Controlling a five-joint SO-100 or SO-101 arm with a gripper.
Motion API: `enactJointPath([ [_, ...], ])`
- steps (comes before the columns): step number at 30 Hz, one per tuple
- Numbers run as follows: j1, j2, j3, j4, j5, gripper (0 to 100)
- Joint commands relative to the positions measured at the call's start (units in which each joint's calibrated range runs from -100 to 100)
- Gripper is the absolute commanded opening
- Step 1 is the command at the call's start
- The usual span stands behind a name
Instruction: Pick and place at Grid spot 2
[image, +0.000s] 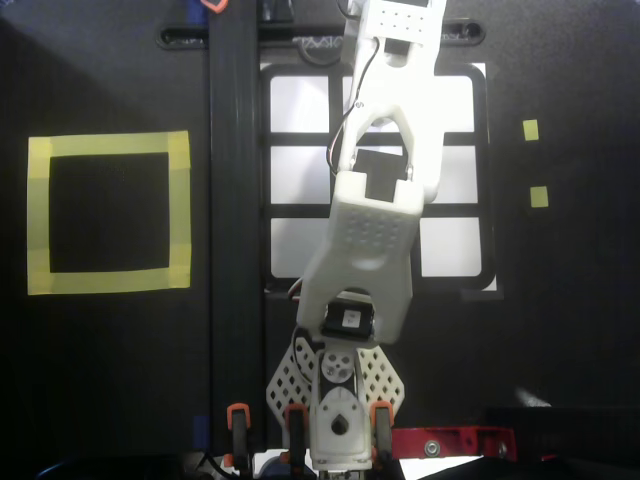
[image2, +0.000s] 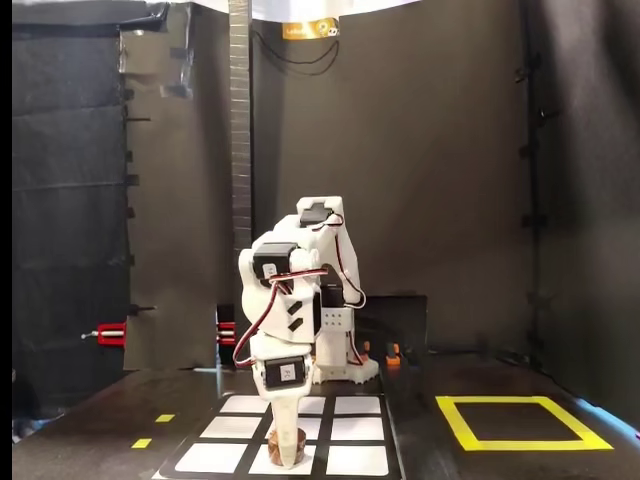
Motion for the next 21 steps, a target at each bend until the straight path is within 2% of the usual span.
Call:
enactJointPath([
  [1, 0.1, -0.4, 0.2, 0.0, 0.2, 15],
  [2, 0.1, -0.4, 0.2, 0.0, 0.2, 18],
  [4, 0.3, -0.7, 0.2, 0.0, 0.3, 32],
  [13, 0.4, -1.7, 0.2, 0.4, 0.4, 32],
  [21, 0.3, -13.1, 0.0, 5.7, 0.2, 32],
])
